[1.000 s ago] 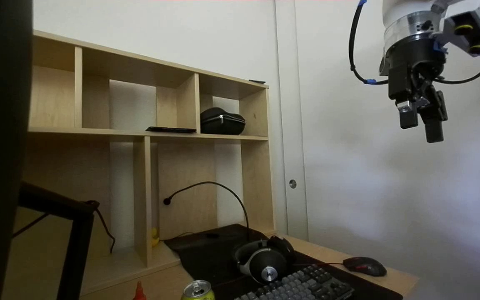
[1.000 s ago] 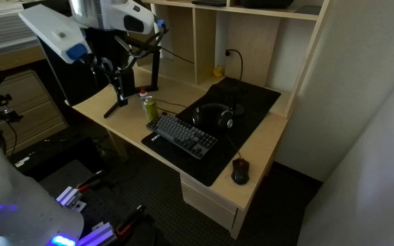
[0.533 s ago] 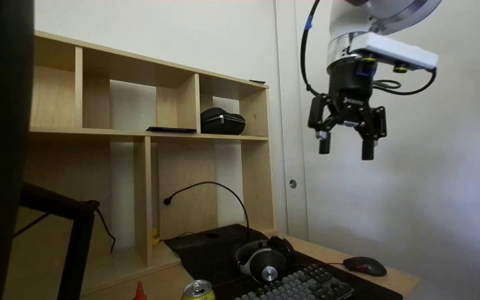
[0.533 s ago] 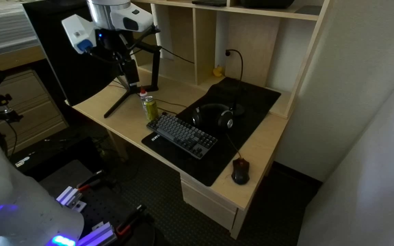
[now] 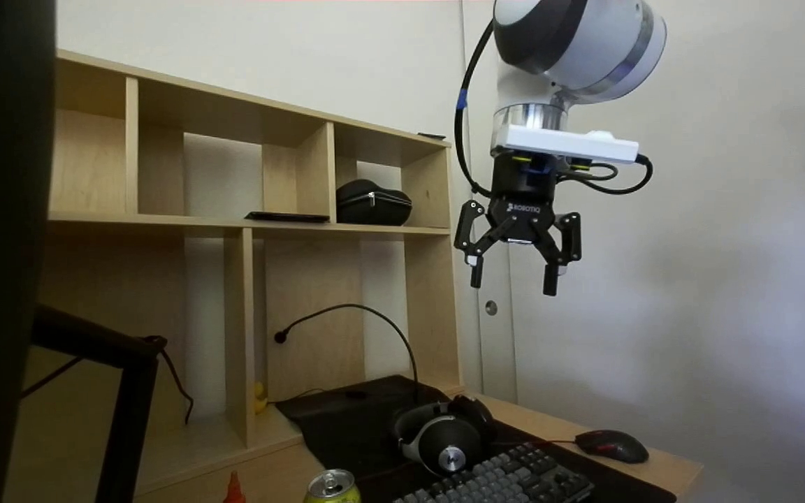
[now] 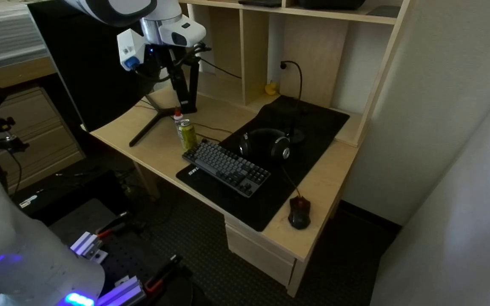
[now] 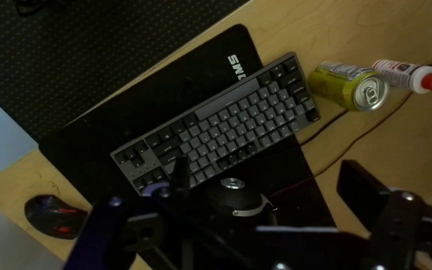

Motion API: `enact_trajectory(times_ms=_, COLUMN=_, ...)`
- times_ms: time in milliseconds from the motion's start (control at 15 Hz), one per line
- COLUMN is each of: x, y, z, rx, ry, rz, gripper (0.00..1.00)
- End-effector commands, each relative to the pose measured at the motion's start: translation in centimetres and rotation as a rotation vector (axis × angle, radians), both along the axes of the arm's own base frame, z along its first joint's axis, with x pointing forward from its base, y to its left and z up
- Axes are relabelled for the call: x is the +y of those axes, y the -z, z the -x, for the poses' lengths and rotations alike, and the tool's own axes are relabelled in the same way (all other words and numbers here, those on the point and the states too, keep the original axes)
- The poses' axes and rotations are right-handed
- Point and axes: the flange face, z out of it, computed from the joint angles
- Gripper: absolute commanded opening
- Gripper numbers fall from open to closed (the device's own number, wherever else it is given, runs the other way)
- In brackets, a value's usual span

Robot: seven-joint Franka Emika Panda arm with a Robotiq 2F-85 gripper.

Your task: Hang the headphones on the back of the desktop

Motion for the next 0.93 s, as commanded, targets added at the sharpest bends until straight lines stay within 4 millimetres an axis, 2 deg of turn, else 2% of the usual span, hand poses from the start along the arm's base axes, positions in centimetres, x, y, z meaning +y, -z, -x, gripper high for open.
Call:
enact_trajectory(times_ms=0, x=-0.9, y=3.1, z=-3.3, rx=-0.003, ry=0.069, rz=0.075, gripper=1.0)
enact_trajectory(times_ms=67, x=-2.2, y=4.4, z=-5.5, rx=-0.007, ry=0.158, rz=0.067, gripper=1.0)
enact_trajectory(times_ms=133, x=-4.0, y=4.1, z=-6.6, rx=-0.044, ry=0.223, rz=0.067, gripper=1.0)
enact_trajectory(times_ms=400, x=-8.9, y=6.0, z=-13.4, rx=-0.121, ry=0.463, rz=0.048, gripper=1.0)
enact_trajectory(times_ms=533, x=-11.5, y=5.8, z=-16.6, rx=-0.113, ry=0.583, rz=0.013, gripper=1.0)
enact_trajectory(times_ms=600, x=-9.7, y=5.8, z=-13.1, rx=-0.118, ry=0.501, rz=0.032, gripper=1.0)
enact_trajectory(times_ms=733, x=-11.5, y=6.0, z=-15.6, rx=-0.127, ry=0.557, rz=0.027, gripper=1.0)
enact_trajectory(times_ms=867, x=-11.9, y=6.2, z=-16.4, rx=-0.129, ry=0.569, rz=0.026, gripper=1.0)
